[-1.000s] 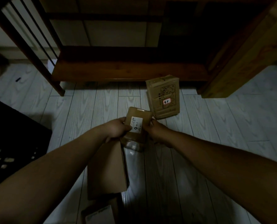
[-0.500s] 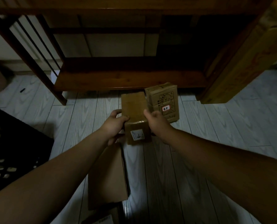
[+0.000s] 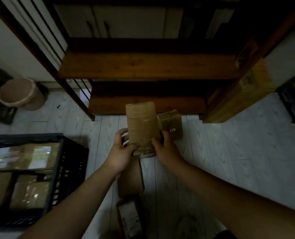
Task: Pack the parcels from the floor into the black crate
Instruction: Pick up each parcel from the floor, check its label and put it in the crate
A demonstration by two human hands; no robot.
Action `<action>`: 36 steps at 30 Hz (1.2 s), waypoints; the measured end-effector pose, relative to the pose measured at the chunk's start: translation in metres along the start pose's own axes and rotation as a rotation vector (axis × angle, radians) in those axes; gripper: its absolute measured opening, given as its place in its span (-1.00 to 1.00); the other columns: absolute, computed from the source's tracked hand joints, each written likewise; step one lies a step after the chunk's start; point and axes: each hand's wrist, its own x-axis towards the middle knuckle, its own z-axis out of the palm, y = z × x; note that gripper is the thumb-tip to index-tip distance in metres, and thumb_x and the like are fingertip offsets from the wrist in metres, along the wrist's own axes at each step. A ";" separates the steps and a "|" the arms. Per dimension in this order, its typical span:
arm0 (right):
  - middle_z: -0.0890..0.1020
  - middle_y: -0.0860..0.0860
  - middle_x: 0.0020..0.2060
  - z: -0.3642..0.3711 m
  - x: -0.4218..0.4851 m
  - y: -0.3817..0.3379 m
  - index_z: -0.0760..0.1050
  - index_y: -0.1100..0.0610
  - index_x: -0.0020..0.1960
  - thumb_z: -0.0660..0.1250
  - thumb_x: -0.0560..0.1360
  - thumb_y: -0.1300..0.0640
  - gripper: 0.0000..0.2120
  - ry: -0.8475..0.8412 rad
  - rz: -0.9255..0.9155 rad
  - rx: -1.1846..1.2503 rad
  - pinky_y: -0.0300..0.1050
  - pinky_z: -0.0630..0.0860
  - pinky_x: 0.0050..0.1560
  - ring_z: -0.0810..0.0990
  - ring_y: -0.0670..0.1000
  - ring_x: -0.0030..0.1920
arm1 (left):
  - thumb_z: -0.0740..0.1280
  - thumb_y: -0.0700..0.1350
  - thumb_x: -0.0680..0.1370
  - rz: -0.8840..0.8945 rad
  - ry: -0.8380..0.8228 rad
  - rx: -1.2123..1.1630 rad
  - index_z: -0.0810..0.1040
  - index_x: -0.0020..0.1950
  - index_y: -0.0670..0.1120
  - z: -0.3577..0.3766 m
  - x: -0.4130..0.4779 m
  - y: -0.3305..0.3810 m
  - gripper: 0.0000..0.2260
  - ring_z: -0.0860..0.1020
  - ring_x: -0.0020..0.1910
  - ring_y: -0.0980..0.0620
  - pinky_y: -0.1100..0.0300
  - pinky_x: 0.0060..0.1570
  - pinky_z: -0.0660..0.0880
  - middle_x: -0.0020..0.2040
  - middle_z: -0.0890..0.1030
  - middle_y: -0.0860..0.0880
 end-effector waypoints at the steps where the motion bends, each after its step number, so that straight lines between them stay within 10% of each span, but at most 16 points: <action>1: 0.45 -0.07 0.05 -0.004 -0.020 -0.025 0.19 -0.03 0.40 0.12 0.62 -0.01 -0.64 -0.006 -0.001 0.011 -0.30 0.37 -0.22 0.42 -0.26 -0.15 | 0.29 -0.25 0.52 0.001 0.002 0.012 0.31 0.24 0.24 -0.003 -0.022 0.027 -0.54 0.50 0.19 -0.08 -0.11 0.14 0.52 0.22 0.44 0.00; 19: 0.36 -0.16 0.17 -0.027 -0.325 -0.288 0.06 -0.09 0.51 0.14 0.62 0.04 -0.50 0.047 -0.272 0.064 -0.20 0.41 0.06 0.42 -0.11 0.16 | 0.26 -0.08 0.58 0.190 0.066 0.157 0.36 0.29 0.13 -0.065 -0.339 0.289 -0.70 0.50 0.16 0.09 0.30 -0.12 0.47 0.14 0.49 0.12; 25: 0.20 -0.13 0.44 -0.041 -0.383 -0.301 0.10 -0.19 0.50 0.07 0.63 -0.06 -0.55 -0.034 -0.314 0.009 -0.17 0.31 0.20 0.29 -0.11 0.30 | 0.46 0.06 0.39 0.026 0.149 0.048 -0.09 0.54 0.08 -0.059 -0.401 0.296 -0.08 0.46 0.25 -0.19 -0.16 0.20 0.45 0.42 0.34 -0.15; 30: 0.17 -0.08 0.44 -0.028 -0.420 -0.313 0.10 -0.06 0.51 0.20 0.50 -0.28 -0.32 -0.030 -0.317 -0.316 -0.08 0.25 0.13 0.27 0.07 0.39 | 0.44 -0.16 0.44 0.181 0.263 0.230 0.15 0.49 -0.02 -0.072 -0.450 0.295 -0.29 0.53 0.13 -0.13 -0.12 0.11 0.54 0.29 0.45 -0.09; 36: 0.45 -0.02 0.29 0.020 -0.441 -0.333 0.32 -0.11 0.39 0.26 0.53 -0.09 -0.56 -0.072 -0.453 0.030 -0.09 0.42 0.13 0.45 -0.01 0.22 | 0.34 -0.02 0.51 0.194 0.129 0.054 0.19 0.47 0.16 -0.135 -0.494 0.304 -0.43 0.48 0.18 -0.15 -0.12 0.06 0.52 0.28 0.44 -0.07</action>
